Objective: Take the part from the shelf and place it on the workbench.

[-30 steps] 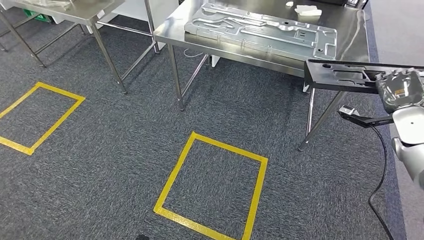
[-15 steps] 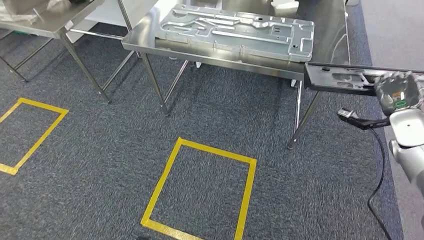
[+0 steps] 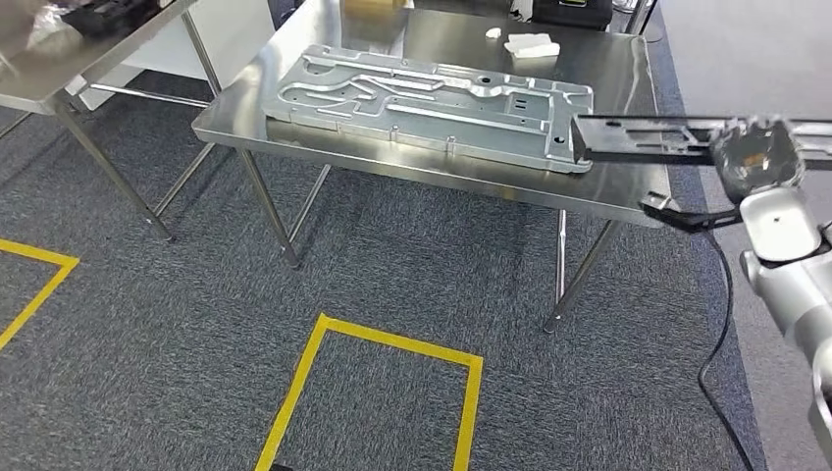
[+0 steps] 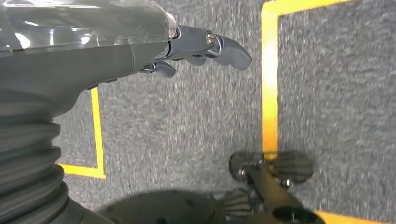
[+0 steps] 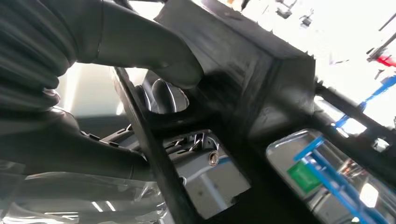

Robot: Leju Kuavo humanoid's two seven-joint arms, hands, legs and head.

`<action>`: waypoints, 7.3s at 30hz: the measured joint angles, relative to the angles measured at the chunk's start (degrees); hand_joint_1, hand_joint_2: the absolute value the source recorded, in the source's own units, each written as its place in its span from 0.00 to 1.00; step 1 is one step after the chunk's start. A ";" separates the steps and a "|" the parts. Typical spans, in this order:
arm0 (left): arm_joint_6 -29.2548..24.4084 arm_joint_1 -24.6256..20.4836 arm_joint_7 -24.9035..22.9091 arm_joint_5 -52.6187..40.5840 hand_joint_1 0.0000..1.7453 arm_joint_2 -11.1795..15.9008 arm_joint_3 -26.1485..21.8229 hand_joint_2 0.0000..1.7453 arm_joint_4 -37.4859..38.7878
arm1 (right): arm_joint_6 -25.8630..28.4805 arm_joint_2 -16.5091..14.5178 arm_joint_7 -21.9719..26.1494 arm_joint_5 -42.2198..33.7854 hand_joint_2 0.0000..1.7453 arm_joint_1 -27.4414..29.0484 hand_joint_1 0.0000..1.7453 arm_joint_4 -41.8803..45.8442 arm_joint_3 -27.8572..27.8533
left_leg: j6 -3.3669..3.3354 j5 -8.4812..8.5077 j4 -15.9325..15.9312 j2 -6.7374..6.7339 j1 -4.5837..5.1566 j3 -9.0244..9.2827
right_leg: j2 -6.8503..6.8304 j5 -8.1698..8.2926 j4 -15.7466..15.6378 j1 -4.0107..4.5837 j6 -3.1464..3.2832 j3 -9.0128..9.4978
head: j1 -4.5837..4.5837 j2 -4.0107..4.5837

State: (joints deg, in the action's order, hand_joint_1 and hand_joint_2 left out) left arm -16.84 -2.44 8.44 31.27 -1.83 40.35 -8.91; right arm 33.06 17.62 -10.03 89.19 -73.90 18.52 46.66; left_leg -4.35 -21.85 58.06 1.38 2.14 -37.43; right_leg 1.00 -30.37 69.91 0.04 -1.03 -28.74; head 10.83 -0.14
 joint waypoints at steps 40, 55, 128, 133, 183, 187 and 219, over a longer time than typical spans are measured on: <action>1.00 0.16 2.57 13.62 0.00 -0.09 -8.41 1.00 -0.13 | -7.34 -14.89 24.93 -27.89 1.00 11.32 1.00 -0.22 0.40 | 3.95 -1.96 0.14 -0.81 -3.18 2.61 | -0.95 7.39 -9.92 -1.09 -0.46 -8.12 | -0.25 0.01; 0.78 -0.16 1.70 13.28 0.00 -0.18 -9.86 1.00 -0.14 | -6.51 -18.50 21.51 -28.21 1.00 12.38 1.00 0.36 0.44 | 4.71 -3.10 -0.70 -1.38 -3.01 4.12 | -0.30 6.15 -11.81 -0.73 0.74 -6.71 | -0.25 0.01; 0.70 0.06 19.11 15.01 0.00 -0.56 -9.77 1.00 -0.14 | -13.17 -7.88 41.31 -77.96 0.00 20.27 0.00 21.40 -18.21 | 4.88 -3.49 -0.70 -1.36 -2.86 4.29 | -0.31 5.75 -11.89 -0.73 0.67 -6.54 | -0.25 0.01; 0.17 -0.03 20.47 15.69 0.00 -0.80 -9.78 0.75 -0.14 | -6.28 -6.76 46.51 -81.43 0.00 29.89 0.00 35.61 -21.15 | 4.89 -3.67 -0.71 -1.33 -2.89 4.31 | -0.33 5.56 -11.90 -0.72 0.71 -6.50 | -0.25 0.01; 3.21 -1.13 24.03 17.00 0.00 -1.12 -10.30 0.00 -0.14 | 6.03 -2.89 44.03 -69.89 0.00 71.14 0.00 80.13 -29.57 | 6.54 -8.33 5.84 -1.88 -3.94 2.20 | -0.67 4.25 -10.54 -2.07 1.32 -5.29 | -0.25 0.01; 3.31 -1.21 23.67 16.38 0.00 -1.14 -10.08 0.00 -0.14 | 5.95 -2.89 43.80 -69.65 0.00 72.08 0.00 80.87 -30.34 | 5.74 -14.03 16.23 -1.86 -3.53 -0.31 | -0.69 5.49 -10.47 -0.73 2.30 -7.02 | -0.25 0.01; 3.63 -2.06 23.04 15.19 0.00 -1.89 -9.50 0.00 -0.18 | 4.45 -2.61 41.99 -68.15 0.00 75.04 0.00 85.38 -35.15 | 5.15 -10.57 14.22 -1.93 -2.74 0.95 | -0.96 5.99 -11.34 -0.82 1.98 -7.01 | -0.23 0.01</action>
State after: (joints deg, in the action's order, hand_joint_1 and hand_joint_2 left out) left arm -13.21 -4.50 31.48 46.45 -3.72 30.85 -9.09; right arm 37.51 15.02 31.97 21.04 1.14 103.91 11.51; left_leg 0.81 -32.42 72.28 -0.55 -0.61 -36.48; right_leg 0.04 -24.37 58.58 -0.77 0.95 -35.74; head 10.60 -0.13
